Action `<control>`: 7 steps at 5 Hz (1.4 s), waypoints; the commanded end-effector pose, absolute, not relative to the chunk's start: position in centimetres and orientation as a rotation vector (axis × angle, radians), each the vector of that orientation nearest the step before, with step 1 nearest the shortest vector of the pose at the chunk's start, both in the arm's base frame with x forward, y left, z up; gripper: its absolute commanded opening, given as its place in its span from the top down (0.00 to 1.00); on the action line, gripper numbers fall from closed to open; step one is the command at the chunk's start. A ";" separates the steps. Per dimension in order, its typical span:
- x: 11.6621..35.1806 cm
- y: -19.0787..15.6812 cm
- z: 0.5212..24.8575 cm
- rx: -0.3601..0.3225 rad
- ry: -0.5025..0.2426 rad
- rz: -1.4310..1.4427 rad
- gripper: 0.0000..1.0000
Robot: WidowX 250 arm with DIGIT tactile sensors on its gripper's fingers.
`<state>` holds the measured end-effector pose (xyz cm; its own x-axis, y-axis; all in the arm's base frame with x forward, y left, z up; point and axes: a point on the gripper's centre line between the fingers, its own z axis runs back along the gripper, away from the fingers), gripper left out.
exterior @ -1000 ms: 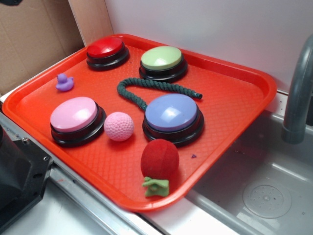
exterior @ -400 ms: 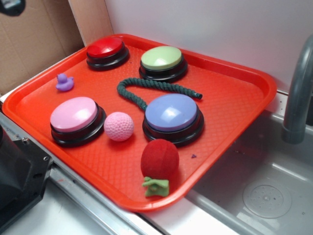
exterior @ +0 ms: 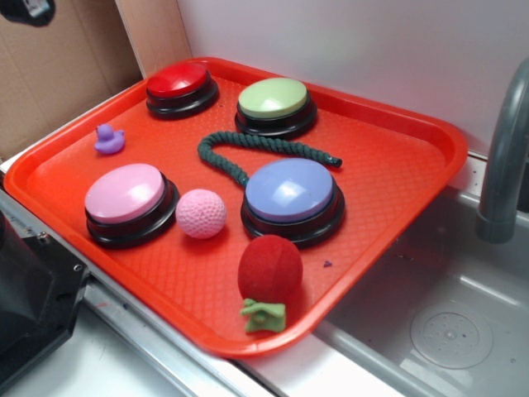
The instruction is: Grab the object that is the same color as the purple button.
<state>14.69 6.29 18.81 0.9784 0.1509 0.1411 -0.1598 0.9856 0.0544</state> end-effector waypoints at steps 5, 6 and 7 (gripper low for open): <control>19.7 13.6 8.3 0.134 -0.055 0.085 0.00; 19.8 14.2 6.4 0.128 -0.026 0.071 0.00; 19.9 14.6 4.3 0.103 0.009 0.063 0.00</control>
<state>19.63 13.74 3.30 0.9975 0.0546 -0.0456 -0.0507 0.9952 0.0836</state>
